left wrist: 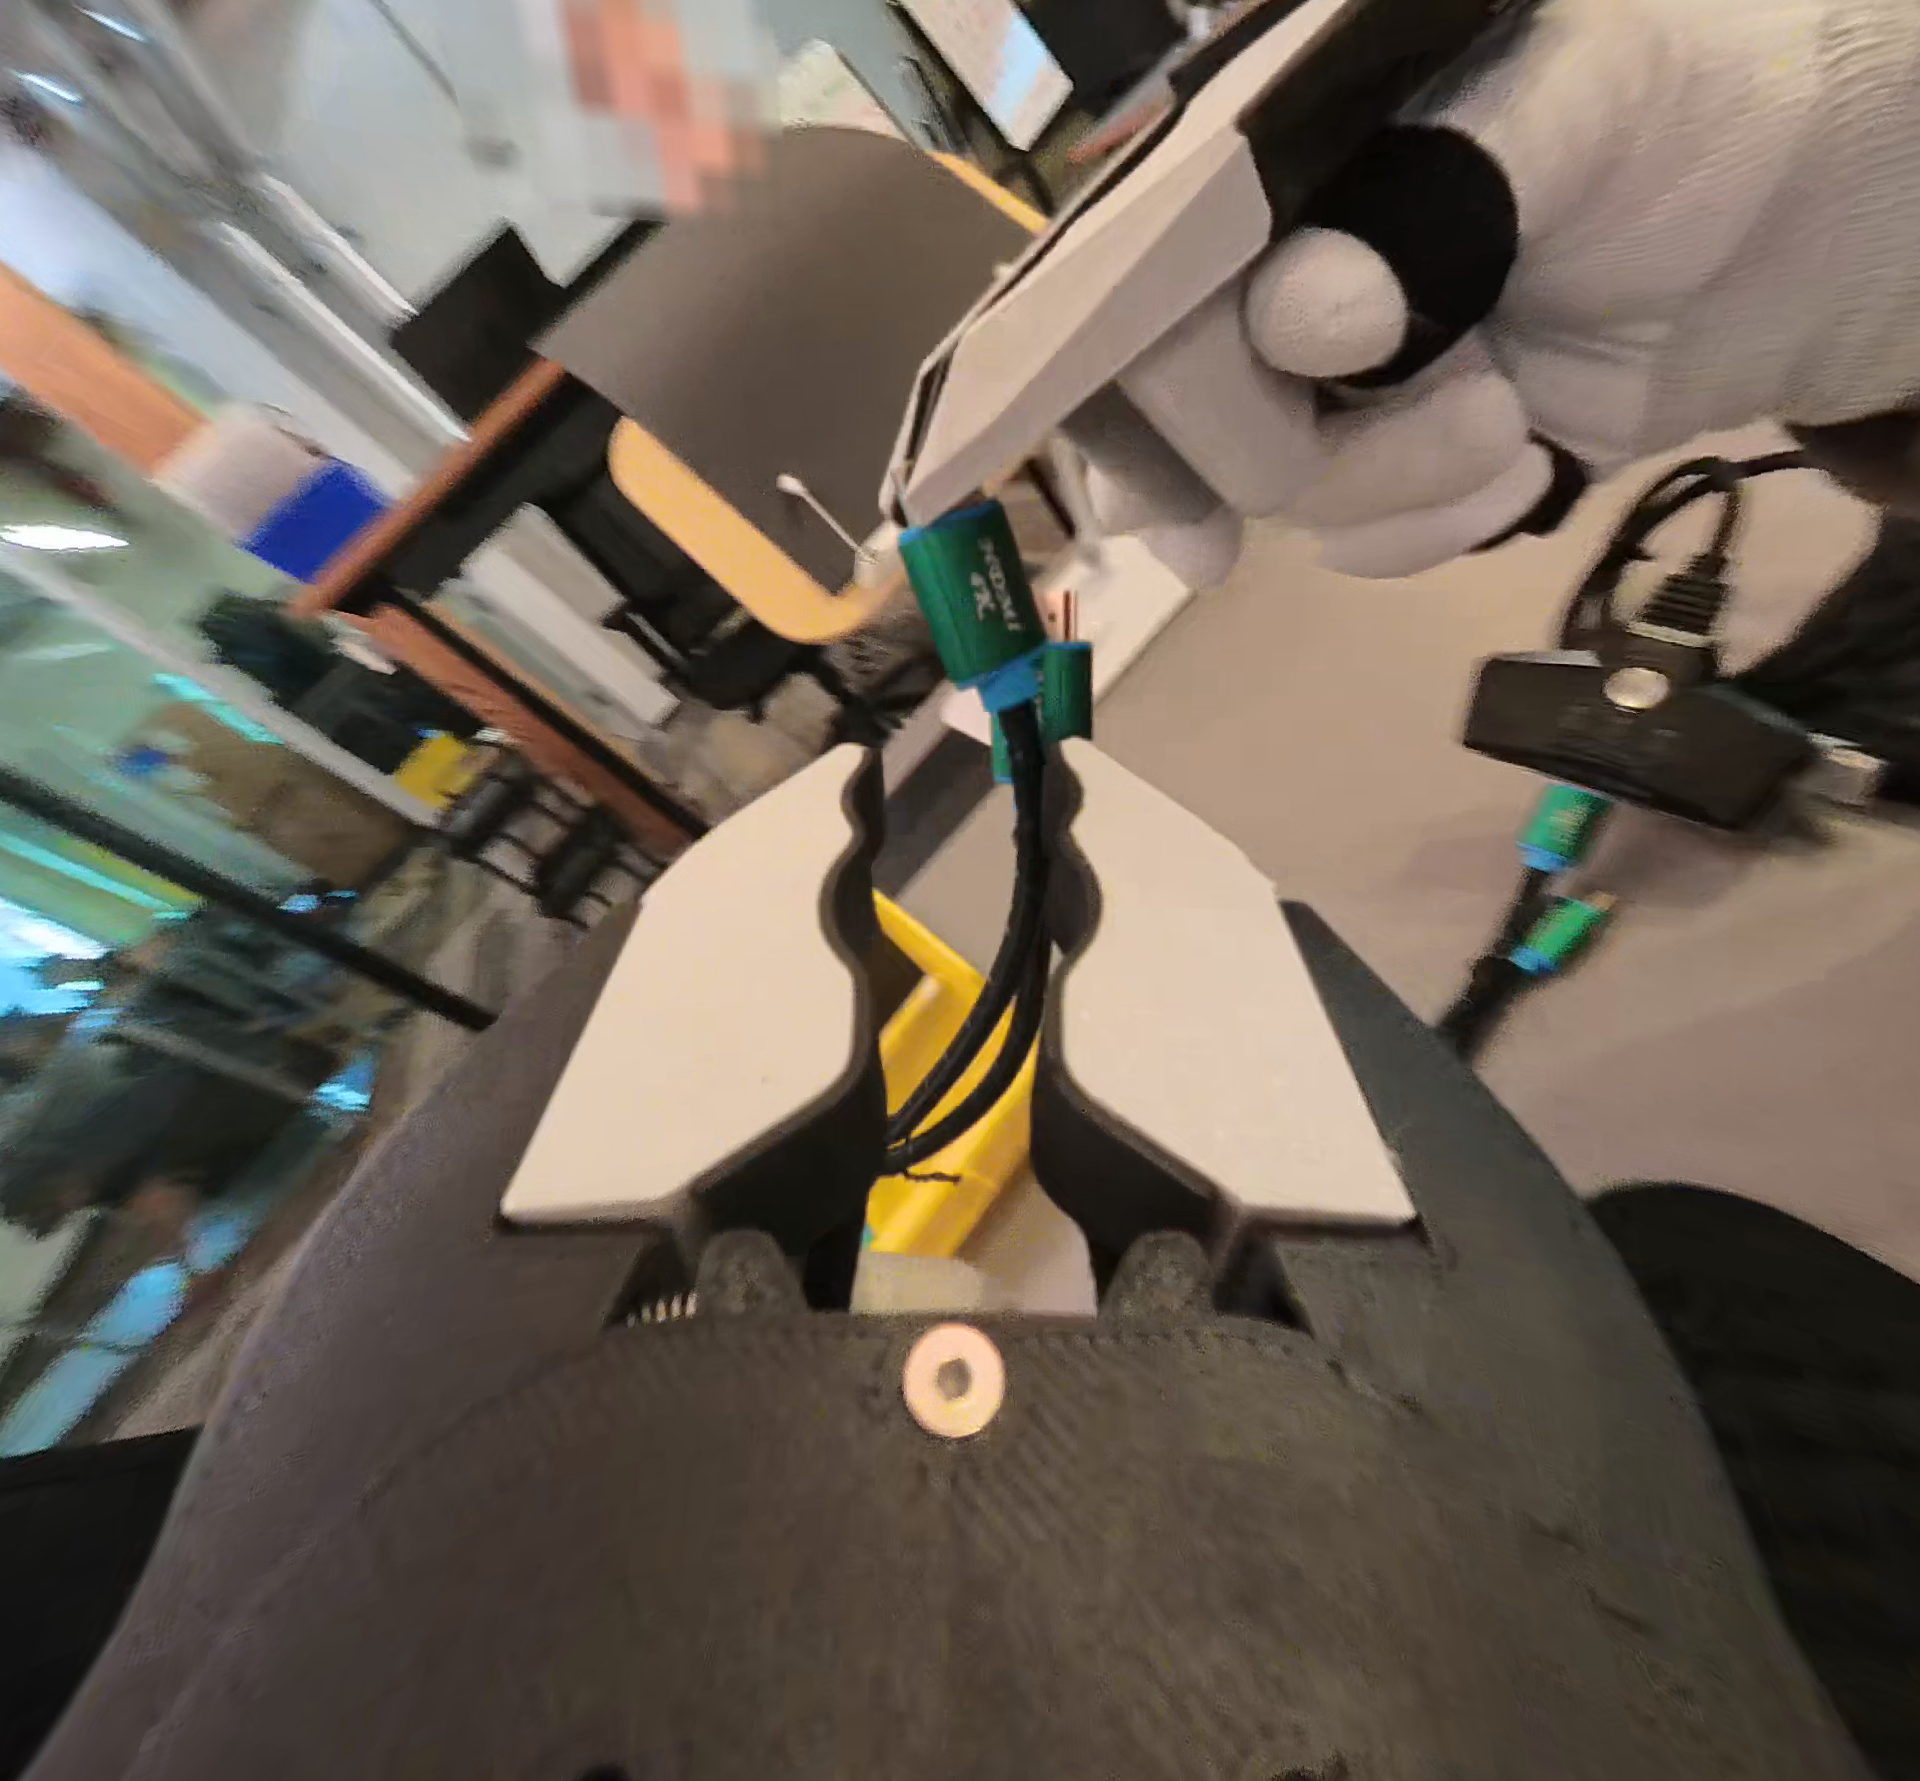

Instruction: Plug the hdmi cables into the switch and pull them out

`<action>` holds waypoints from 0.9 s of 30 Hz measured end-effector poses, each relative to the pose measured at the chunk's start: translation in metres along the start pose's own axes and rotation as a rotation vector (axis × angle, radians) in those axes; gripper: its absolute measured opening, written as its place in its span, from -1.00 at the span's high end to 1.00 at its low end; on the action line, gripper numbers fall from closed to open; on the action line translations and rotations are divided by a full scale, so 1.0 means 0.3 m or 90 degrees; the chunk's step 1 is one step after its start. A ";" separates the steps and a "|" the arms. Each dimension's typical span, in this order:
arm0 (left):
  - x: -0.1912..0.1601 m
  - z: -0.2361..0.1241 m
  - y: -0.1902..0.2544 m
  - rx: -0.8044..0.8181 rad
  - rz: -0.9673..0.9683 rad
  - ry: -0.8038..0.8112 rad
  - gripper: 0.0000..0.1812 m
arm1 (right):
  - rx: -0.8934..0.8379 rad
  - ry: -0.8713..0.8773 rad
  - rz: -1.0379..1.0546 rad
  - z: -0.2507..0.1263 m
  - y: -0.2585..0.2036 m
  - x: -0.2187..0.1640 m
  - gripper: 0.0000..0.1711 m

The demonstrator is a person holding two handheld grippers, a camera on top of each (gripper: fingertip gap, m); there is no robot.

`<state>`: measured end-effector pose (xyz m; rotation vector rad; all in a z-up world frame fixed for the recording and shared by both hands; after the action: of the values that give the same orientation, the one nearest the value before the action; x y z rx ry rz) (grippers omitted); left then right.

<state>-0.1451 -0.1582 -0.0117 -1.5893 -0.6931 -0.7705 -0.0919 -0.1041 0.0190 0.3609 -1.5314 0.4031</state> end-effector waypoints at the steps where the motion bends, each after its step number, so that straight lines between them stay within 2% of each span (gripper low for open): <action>1: 0.017 0.003 -0.002 0.031 0.016 0.012 0.62 | -0.009 0.029 0.031 -0.013 0.012 0.014 0.98; 5: 0.081 0.011 -0.012 0.174 0.073 0.056 0.55 | -0.062 0.110 0.111 -0.045 0.049 0.035 0.98; 13: 0.087 0.046 0.011 0.325 0.244 0.031 0.62 | -0.095 0.201 0.228 -0.016 0.014 0.012 0.98; 15: 0.080 0.058 0.026 0.336 0.288 0.029 0.77 | -0.090 0.215 0.257 -0.015 0.006 0.012 0.97; 20: 0.081 0.055 0.019 0.398 0.337 0.038 0.69 | -0.107 0.229 0.278 -0.004 -0.012 0.009 0.96; 27: 0.074 0.044 0.017 0.420 0.352 0.056 0.77 | -0.114 0.247 0.288 0.009 -0.027 0.013 0.97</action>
<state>-0.1262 -0.1455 0.0014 -1.0473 -0.3537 -0.1634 -0.0905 -0.1126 0.0231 -0.2043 -1.2449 0.6417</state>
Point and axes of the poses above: each gripper's, where its closed fingertips meet, z out along the fingers, x out of its top, y = z × x across the jaws, the point moved 4 cm from there along -z, back along the fingers, and after that the axes turned 2 degrees about x, right-handed, at the moved point
